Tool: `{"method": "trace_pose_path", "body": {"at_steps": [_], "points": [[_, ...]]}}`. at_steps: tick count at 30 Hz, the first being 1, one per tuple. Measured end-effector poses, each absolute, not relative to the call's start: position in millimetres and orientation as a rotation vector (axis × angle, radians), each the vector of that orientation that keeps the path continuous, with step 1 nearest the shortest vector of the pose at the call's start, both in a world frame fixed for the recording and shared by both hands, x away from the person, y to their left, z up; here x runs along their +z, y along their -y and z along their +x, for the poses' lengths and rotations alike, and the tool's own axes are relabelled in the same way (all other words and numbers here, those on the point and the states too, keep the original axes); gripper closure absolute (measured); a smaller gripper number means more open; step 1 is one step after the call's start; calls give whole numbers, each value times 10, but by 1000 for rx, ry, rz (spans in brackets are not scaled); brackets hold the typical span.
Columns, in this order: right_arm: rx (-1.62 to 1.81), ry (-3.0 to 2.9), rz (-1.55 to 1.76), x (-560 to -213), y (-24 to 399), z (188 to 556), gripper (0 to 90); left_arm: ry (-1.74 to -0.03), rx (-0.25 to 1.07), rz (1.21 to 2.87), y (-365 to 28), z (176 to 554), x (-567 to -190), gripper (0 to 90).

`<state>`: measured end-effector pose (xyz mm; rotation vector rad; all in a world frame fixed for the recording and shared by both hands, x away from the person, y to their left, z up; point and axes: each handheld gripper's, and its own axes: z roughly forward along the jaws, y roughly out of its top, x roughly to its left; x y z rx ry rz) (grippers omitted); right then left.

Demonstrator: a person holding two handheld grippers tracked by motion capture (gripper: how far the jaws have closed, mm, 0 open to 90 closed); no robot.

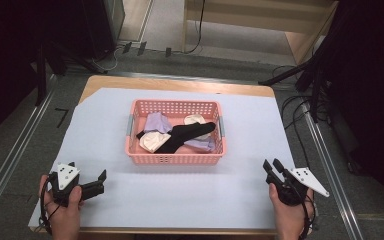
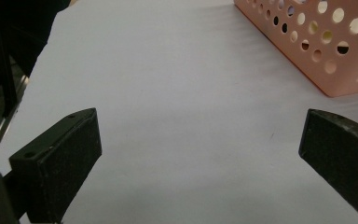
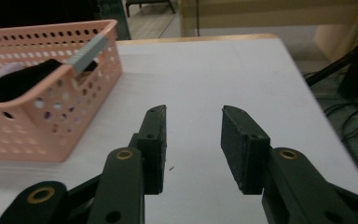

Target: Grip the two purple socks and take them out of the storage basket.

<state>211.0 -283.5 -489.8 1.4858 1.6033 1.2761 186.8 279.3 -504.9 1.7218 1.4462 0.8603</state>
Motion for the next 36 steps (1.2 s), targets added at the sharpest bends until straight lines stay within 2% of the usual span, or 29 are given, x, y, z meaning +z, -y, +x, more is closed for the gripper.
{"method": "trace_pose_path", "body": {"at_steps": [15, 32, 36], "points": [[1267, -1819, 1416, -4475, 2019, 2508, 645, -1502, 835, 1734, -2800, 1925, -5057, 3], [1168, -2051, 1355, -4491, 1294, 3041, 703, -1514, 827, 1737, -2800, 1944, -5062, 4], [1124, -2099, 1365, -4524, 1221, 3140, 679, -1514, 830, 1748, -2799, 1944, -5059, 4]]}}
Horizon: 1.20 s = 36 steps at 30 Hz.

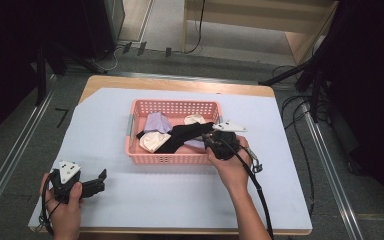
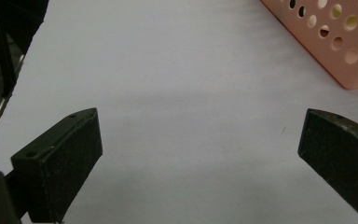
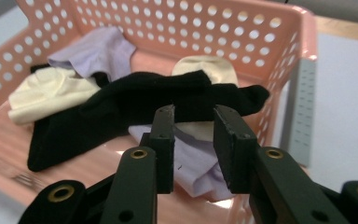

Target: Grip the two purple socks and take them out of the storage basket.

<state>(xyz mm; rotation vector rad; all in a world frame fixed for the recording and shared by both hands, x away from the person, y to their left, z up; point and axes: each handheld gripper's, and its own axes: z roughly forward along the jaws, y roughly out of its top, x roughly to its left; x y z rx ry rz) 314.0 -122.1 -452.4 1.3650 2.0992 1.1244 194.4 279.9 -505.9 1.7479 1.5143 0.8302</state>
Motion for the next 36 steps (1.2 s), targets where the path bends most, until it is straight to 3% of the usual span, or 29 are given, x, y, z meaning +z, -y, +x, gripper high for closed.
{"method": "trace_pose_path", "body": {"at_steps": [14, 22, 24, 29, 32, 33, 34, 35, 36], "points": [[830, -2237, 1531, -4612, 920, 3472, 735, -1526, 823, 1740, -2800, 1947, -5060, 4], [750, -2329, 1635, -4652, 841, 3591, 676, -1528, 826, 1749, -2798, 1947, -5058, 3], [692, -2349, 1649, -4677, 790, 3629, 609, -1524, 827, 1745, -2799, 1947, -5060, 4], [548, -2411, 1571, -4788, 637, 3664, 549, -1525, 821, 1742, -2801, 1948, -5059, 3], [488, -2421, 1547, -4806, 606, 3677, 594, -1524, 818, 1737, -2804, 1949, -5061, 4], [485, -2422, 1581, -4808, 599, 3682, 710, -1524, 813, 1735, -2810, 1947, -5059, 4], [485, -2422, 1581, -4808, 599, 3682, 710, -1524, 813, 1735, -2810, 1947, -5059, 4], [483, -2412, 1594, -4808, 613, 3677, 843, -1529, 812, 1735, -2812, 1947, -5058, 4], [479, -2409, 1602, -4803, 621, 3674, 850, -1530, 811, 1735, -2814, 1948, -5058, 3]]}}
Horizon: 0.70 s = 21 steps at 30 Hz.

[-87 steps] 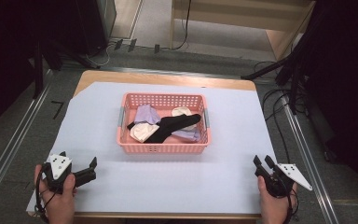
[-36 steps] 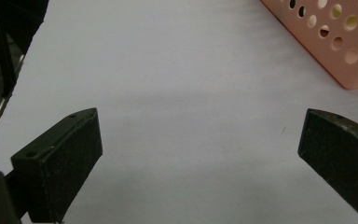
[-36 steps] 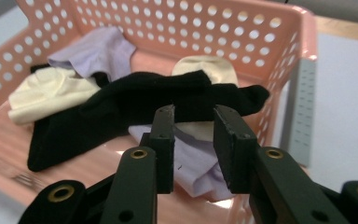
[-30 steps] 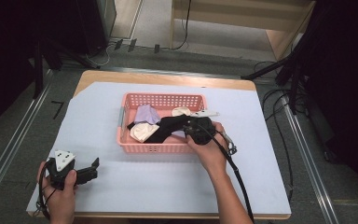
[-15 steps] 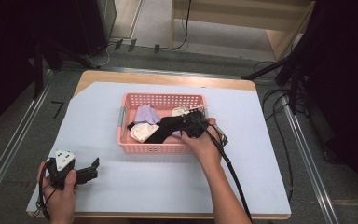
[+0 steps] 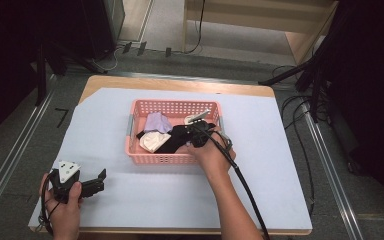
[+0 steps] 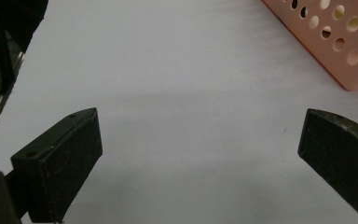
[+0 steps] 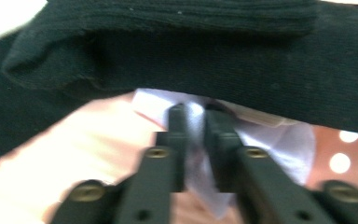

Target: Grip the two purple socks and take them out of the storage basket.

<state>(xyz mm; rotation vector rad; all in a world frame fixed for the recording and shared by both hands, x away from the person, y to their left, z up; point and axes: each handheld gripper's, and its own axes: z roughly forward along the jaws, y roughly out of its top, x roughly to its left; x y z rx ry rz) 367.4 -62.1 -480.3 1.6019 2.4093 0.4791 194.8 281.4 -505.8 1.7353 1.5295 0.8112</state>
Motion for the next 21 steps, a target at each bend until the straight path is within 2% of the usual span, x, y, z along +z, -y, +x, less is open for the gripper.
{"method": "trace_pose_path", "body": {"at_steps": [8, 21], "points": [[755, -2349, 1690, -4673, 772, 3635, 865, -1531, 808, 1737, -2819, 1953, -5059, 4], [1162, -2135, 1474, -4354, 1011, 3389, 865, -1524, 805, 1741, -2812, 1951, -5059, 4]]}}
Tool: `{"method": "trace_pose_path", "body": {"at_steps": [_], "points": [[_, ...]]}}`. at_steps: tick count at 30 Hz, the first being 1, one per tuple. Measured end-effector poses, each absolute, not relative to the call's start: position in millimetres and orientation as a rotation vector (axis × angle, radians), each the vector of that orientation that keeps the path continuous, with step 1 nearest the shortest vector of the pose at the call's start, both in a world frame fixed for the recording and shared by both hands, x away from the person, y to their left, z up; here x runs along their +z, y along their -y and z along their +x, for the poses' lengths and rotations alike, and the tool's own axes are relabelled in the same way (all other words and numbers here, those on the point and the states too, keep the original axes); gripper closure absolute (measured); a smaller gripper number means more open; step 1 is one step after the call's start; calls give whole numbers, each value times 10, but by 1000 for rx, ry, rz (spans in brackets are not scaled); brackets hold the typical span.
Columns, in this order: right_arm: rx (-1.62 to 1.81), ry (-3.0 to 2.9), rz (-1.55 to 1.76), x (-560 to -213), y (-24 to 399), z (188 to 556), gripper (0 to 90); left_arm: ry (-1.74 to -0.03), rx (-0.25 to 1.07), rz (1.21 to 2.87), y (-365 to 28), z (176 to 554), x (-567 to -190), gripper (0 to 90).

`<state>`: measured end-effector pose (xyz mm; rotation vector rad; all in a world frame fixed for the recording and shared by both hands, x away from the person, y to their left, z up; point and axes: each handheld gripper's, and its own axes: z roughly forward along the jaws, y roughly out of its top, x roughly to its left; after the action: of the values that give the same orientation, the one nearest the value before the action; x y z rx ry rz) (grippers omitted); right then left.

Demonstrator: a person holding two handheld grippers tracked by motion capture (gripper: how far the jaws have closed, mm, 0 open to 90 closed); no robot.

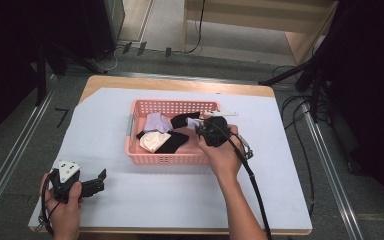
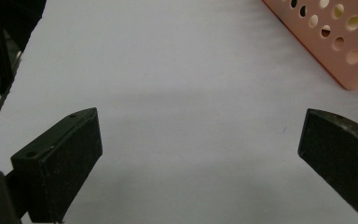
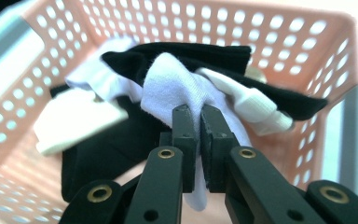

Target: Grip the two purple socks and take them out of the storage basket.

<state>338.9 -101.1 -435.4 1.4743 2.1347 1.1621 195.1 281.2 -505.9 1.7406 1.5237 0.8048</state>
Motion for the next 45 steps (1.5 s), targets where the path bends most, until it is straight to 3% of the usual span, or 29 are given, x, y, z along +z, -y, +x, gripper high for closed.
{"method": "trace_pose_path", "body": {"at_steps": [16, 30, 37, 45], "points": [[1386, -1895, 1249, -4061, 1185, 3186, 863, -1519, 811, 1737, -2808, 1950, -5061, 4], [1378, -1644, 1178, -3960, 1520, 3142, 862, -1522, 814, 1738, -2805, 1952, -5061, 4], [1352, -1568, 1206, -3996, 1723, 3162, 863, -1522, 815, 1742, -2805, 1951, -5061, 4], [1240, -1557, 1289, -4262, 2019, 3208, 862, -1523, 813, 1740, -2805, 1950, -5061, 4]]}}
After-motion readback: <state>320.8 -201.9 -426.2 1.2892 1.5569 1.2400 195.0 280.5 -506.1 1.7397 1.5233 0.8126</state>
